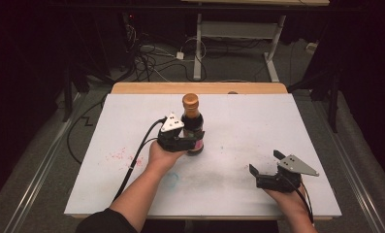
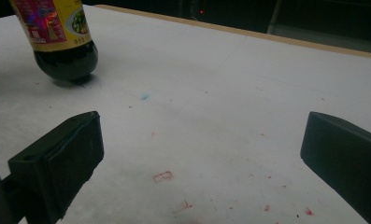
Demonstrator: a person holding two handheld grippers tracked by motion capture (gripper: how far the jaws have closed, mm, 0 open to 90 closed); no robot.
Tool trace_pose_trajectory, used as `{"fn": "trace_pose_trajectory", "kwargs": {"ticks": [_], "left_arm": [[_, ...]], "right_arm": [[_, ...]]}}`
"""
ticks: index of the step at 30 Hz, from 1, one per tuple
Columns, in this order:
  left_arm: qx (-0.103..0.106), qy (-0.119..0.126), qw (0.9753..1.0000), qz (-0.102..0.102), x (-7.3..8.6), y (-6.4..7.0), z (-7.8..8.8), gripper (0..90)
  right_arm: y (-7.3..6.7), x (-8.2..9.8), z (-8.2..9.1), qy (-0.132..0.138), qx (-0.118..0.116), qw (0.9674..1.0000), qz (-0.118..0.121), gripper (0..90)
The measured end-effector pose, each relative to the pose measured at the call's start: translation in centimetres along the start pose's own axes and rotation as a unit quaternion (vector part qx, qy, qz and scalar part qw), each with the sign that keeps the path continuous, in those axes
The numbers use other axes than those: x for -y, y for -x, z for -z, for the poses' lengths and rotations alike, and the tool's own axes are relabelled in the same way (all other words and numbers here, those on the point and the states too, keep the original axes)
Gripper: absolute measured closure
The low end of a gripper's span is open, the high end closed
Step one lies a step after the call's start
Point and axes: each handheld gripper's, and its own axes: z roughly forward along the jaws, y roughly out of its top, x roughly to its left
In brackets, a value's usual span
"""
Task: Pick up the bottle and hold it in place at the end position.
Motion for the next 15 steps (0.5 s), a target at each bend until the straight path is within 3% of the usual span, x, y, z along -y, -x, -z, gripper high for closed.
{"fn": "trace_pose_trajectory", "kwargs": {"ticks": [15], "left_arm": [[0.011, -0.026, 0.9996, -0.008, 1.0, -0.15, -0.57, 28.8]], "right_arm": [[0.08, 0.1, -0.06, 0.001, -0.001, 1.0, -0.001, 0.3]]}}
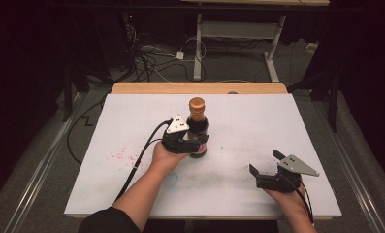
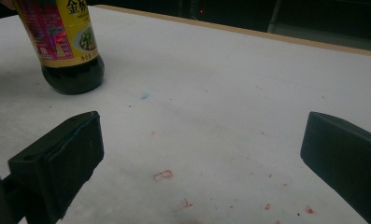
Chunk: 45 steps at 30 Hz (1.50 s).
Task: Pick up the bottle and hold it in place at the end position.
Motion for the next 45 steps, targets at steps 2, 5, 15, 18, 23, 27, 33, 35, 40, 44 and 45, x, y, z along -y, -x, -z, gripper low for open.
{"fn": "trace_pose_trajectory", "kwargs": {"ticks": [2, 5, 15, 18, 23, 27, 33, 35, 40, 44, 45], "left_arm": [[0.003, -0.002, 1.0, -0.002, 0.0, 0.0, 0.1, 28.7], [0.008, -0.005, 0.9999, -0.006, 0.1, 0.0, 0.1, 28.3], [0.006, -0.002, 1.0, -0.006, 0.3, 0.0, 0.2, 27.3], [0.013, -0.032, 0.9989, -0.031, 0.2, -0.5, 0.9, 26.1], [0.005, 0.0, 0.9999, 0.01, 0.2, -0.1, 1.0, 21.4], [0.007, -0.006, 0.9997, 0.023, 0.0, -0.1, 1.7, 16.9], [0.008, 0.001, 0.9998, 0.018, -0.6, 0.0, 3.3, 15.4], [0.007, 0.005, 0.9998, 0.016, -0.9, 0.1, 3.7, 15.4], [0.004, 0.016, 0.9997, 0.019, -1.8, 0.2, 4.6, 15.5], [0.001, 0.02, 0.9997, 0.015, -2.1, 0.2, 4.9, 15.7], [0.001, 0.021, 0.9997, 0.015, -2.1, 0.2, 4.8, 16.0]], "right_arm": [[0.0, 0.0, 0.0, 0.0, 0.0, 1.0, 0.0, 0.3], [-0.1, 0.1, 0.0, -0.001, -0.001, 1.0, 0.0, 0.3], [-0.1, 0.0, 0.1, -0.001, 0.0, 1.0, 0.003, 0.3], [-0.2, 0.0, 0.1, -0.002, 0.001, 1.0, 0.003, 0.3], [-0.3, 0.1, 0.0, -0.004, 0.002, 1.0, 0.001, 0.3], [-0.3, 0.0, 0.0, -0.004, 0.003, 1.0, -0.001, 0.3], [-0.3, 0.0, 0.0, -0.004, 0.003, 1.0, 0.0, 0.3], [-0.3, 0.0, 0.0, -0.004, 0.003, 1.0, 0.0, 0.3], [-0.3, 0.0, 0.0, -0.002, 0.003, 1.0, 0.003, 0.3], [-0.3, -0.1, 0.1, -0.002, 0.003, 1.0, 0.004, 0.3], [-0.3, -0.1, 0.1, -0.004, 0.0, 1.0, 0.003, 0.3]]}}
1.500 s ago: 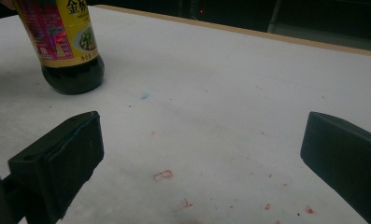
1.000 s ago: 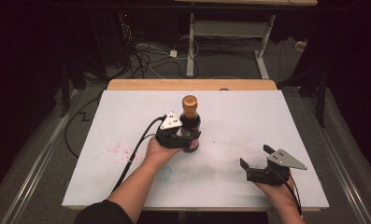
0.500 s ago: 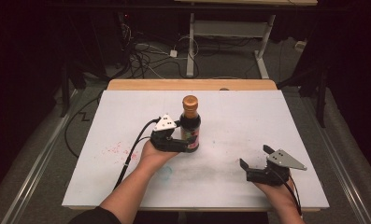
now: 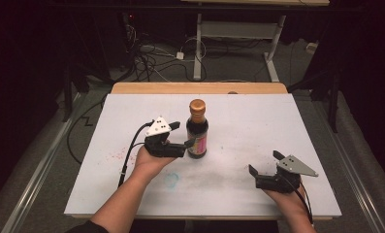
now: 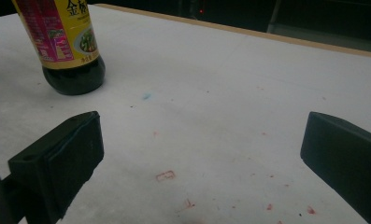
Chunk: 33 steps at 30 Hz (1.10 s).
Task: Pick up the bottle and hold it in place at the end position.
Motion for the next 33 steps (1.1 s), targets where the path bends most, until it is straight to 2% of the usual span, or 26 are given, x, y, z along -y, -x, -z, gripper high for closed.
{"fn": "trace_pose_trajectory", "kwargs": {"ticks": [3, 10, 12, 13, 14, 15, 17, 18, 19, 20, 24, 25, 26, 27, 28, 29, 31, 32, 33], "left_arm": [[0.0, -0.001, 1.0, 0.001, 0.3, 0.0, -0.5, 16.1], [-0.005, -0.023, 0.9997, 0.01, 1.9, -0.3, -2.7, 16.2], [-0.006, -0.029, 0.9996, 0.005, 2.2, -0.3, -3.3, 17.5], [-0.007, -0.029, 0.9995, 0.003, 2.3, -0.3, -3.5, 17.5], [0.002, -0.072, 0.9967, -0.038, 2.3, -0.9, -3.1, 18.6], [-0.002, -0.072, 0.9966, -0.04, 2.4, -0.9, -3.2, 19.3], [-0.004, -0.065, 0.9974, -0.031, 2.6, -0.9, -3.5, 21.8], [-0.005, -0.063, 0.9976, -0.028, 2.8, -0.9, -3.6, 21.8], [-0.005, -0.063, 0.9976, -0.029, 2.9, -0.9, -3.6, 24.3], [-0.013, -0.032, 0.9994, 0.0, 3.1, -0.5, -4.1, 24.3], [-0.014, -0.032, 0.9994, -0.003, 3.1, -0.6, -4.2, 26.0], [-0.008, -0.058, 0.9977, -0.033, 3.1, -0.9, -3.8, 26.3], [-0.008, -0.059, 0.9976, -0.035, 3.1, -0.9, -3.8, 26.3], [-0.008, -0.059, 0.9976, -0.036, 3.1, -0.9, -3.8, 26.4], [-0.009, -0.057, 0.9977, -0.036, 3.1, -0.9, -3.8, 26.4], [-0.016, -0.029, 0.9994, -0.006, 3.3, -0.5, -4.3, 26.2], [-0.018, -0.021, 0.9996, -0.002, 3.3, -0.4, -4.4, 26.1], [-0.019, -0.021, 0.9996, -0.003, 3.4, -0.4, -4.5, 25.3], [-0.02, -0.02, 0.9996, -0.003, 3.4, -0.3, -4.6, 25.2]], "right_arm": [[-0.2, -0.2, 0.0, 0.002, -0.005, 1.0, -0.001, 0.3], [-0.8, -2.4, 0.1, 0.018, -0.032, 0.9993, -0.009, 0.3], [-1.0, -3.7, -0.1, 0.021, -0.049, 0.9986, -0.006, 0.4], [-1.0, -3.7, -0.1, 0.021, -0.049, 0.9986, -0.006, 0.4], [-1.1, -4.1, -0.2, 0.023, -0.056, 0.9981, -0.006, 0.5], [-1.2, -4.6, -0.4, 0.025, -0.059, 0.9979, -0.007, 0.7], [-1.5, -6.1, -0.9, 0.033, -0.071, 0.9969, -0.006, 5.5], [-1.5, -6.1, -0.9, 0.033, -0.071, 0.9969, -0.006, 5.5], [-1.7, -7.2, -1.3, 0.037, -0.077, 0.9963, -0.005, 10.3], [-1.7, -7.2, -1.3, 0.037, -0.077, 0.9963, -0.005, 10.3], [-2.1, -8.9, -2.1, 0.041, -0.089, 0.9951, -0.004, 22.9], [-2.3, -9.5, -2.6, 0.04, -0.095, 0.9947, -0.004, 31.3], [-2.3, -9.5, -2.6, 0.04, -0.095, 0.9947, -0.004, 31.3], [-2.4, -10.0, -2.9, 0.042, -0.101, 0.994, -0.001, 40.6], [-2.4, -10.0, -2.9, 0.042, -0.101, 0.994, -0.001, 40.6], [-2.7, -10.4, -3.3, 0.039, -0.104, 0.9938, 0.002, 48.6], [-2.7, -10.6, -3.4, 0.038, -0.105, 0.9937, 0.004, 52.1], [-2.9, -11.0, -3.7, 0.039, -0.11, 0.9932, 0.008, 60.4], [-2.9, -11.1, -3.8, 0.039, -0.112, 0.9929, 0.013, 64.4]]}}
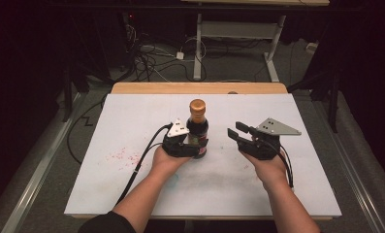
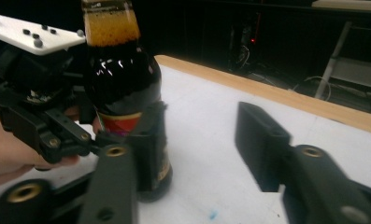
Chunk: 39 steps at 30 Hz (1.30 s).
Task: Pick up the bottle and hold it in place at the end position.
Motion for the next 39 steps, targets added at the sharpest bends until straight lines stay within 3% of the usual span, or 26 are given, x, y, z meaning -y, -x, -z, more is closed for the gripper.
{"fn": "trace_pose_trajectory", "kwargs": {"ticks": [1, 2, 3, 4, 10, 24, 39], "left_arm": [[0.0, 0.001, 1.0, 0.001, 0.0, 0.0, 0.0, 25.2], [-0.001, 0.002, 1.0, -0.001, 0.0, 0.0, -0.1, 26.5], [-0.001, 0.002, 1.0, -0.002, 0.0, 0.0, -0.1, 26.5], [-0.001, 0.002, 1.0, -0.006, 0.1, 0.0, -0.1, 27.2], [0.006, -0.002, 0.9999, -0.015, 0.1, -0.1, 0.1, 28.4], [0.027, -0.008, 0.9995, -0.015, 0.0, -0.4, 0.2, 28.4], [0.022, -0.005, 0.9996, -0.016, 0.1, -0.3, 0.1, 28.3]], "right_arm": [[0.0, 0.0, 0.0, 0.0, 0.0, 1.0, 0.0, 64.4], [-0.1, -0.3, -0.2, 0.002, -0.002, 1.0, 0.005, 72.1], [-0.1, -0.3, -0.2, 0.002, -0.002, 1.0, 0.005, 72.1], [-0.2, -0.7, -0.4, -0.001, -0.007, 0.9999, 0.009, 78.1], [-0.6, -1.4, -0.8, -0.004, -0.007, 0.9998, 0.019, 90.0], [-1.5, -2.9, -1.5, -0.002, -0.017, 0.9992, 0.037, 90.0], [-2.1, -4.2, -1.8, -0.004, -0.025, 0.999, 0.037, 90.0]]}}
